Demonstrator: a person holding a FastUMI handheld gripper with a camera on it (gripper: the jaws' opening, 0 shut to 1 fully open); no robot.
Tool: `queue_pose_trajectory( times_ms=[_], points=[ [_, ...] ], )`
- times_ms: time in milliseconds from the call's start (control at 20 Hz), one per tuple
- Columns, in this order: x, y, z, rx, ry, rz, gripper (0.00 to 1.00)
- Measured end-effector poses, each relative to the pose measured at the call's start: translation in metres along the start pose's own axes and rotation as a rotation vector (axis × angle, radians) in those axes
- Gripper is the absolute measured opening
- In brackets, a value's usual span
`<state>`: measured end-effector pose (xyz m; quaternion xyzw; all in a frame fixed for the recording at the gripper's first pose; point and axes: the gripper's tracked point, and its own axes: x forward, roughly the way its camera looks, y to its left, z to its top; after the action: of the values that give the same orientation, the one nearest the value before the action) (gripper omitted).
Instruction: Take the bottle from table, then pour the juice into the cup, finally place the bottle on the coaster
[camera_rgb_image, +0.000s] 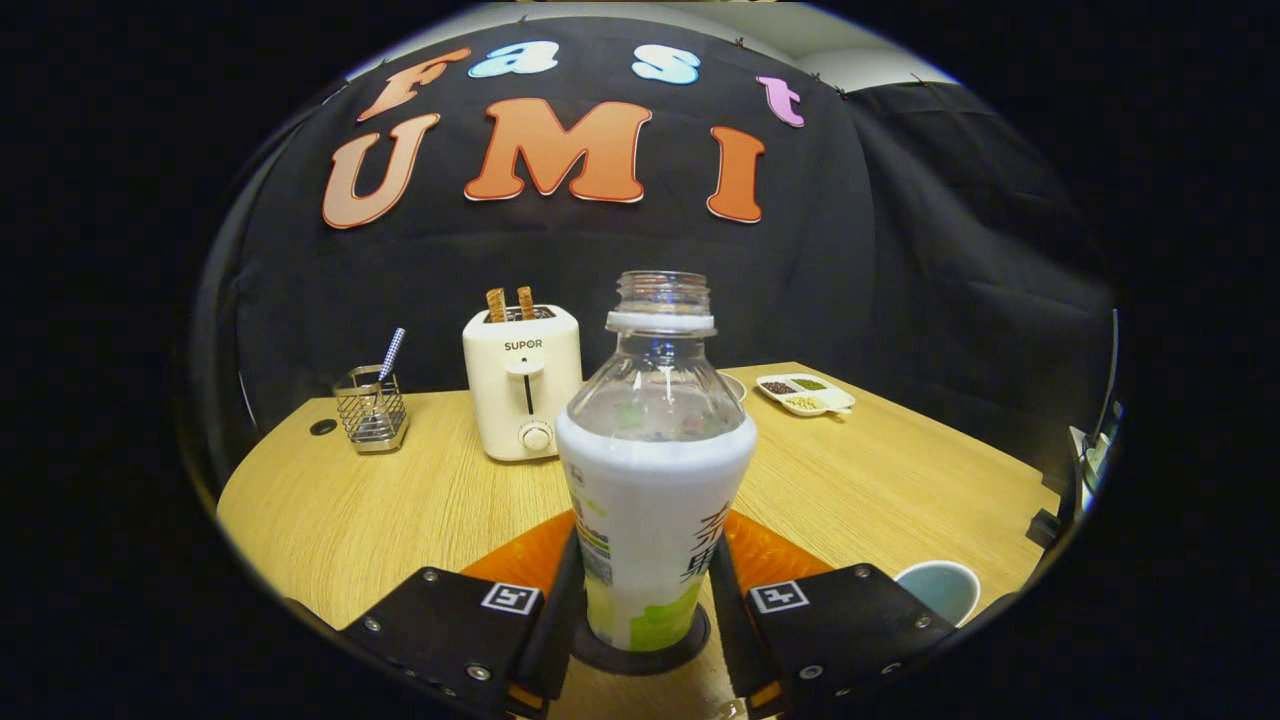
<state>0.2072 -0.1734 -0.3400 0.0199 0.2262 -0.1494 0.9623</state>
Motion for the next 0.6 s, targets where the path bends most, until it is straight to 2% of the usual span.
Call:
queue_pose_trajectory(
  times_ms=[400,600],
  points=[
    [-0.008,0.008,-0.011,0.019,0.007,0.016,0.68],
    [-0.025,0.008,-0.004,0.039,-0.008,0.019,0.84]
  ],
)
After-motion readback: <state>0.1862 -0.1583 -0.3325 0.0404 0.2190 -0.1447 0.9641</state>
